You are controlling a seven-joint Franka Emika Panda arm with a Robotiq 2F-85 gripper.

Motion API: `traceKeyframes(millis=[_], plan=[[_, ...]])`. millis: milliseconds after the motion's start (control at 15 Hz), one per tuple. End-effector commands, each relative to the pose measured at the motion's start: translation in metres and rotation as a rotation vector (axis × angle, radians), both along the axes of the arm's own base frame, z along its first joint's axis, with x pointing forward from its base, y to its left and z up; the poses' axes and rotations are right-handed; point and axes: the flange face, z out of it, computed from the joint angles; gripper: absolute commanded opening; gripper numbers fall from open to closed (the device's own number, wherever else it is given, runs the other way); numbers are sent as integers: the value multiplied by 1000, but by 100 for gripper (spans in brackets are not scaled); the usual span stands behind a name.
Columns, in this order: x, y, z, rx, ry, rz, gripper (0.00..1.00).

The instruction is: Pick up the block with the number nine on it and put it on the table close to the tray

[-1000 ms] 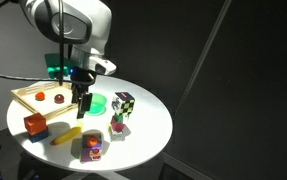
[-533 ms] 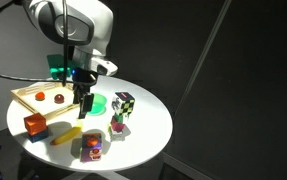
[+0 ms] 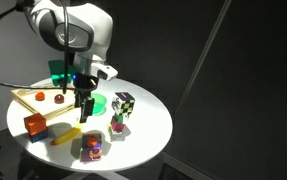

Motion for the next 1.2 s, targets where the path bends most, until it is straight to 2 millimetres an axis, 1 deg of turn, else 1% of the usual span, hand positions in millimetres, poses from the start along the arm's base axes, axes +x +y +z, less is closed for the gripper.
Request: traceKeyframes(millis=[0, 267, 600, 800, 1133], plan=[[4, -11, -18, -36, -14, -42, 100], [9, -18, -41, -62, -34, -78, 100], [19, -20, -67, -84, -34, -125, 100], [27, -20, -78, -95, -25, -148, 100], [40, -24, -92, -114, -10, -188, 100]])
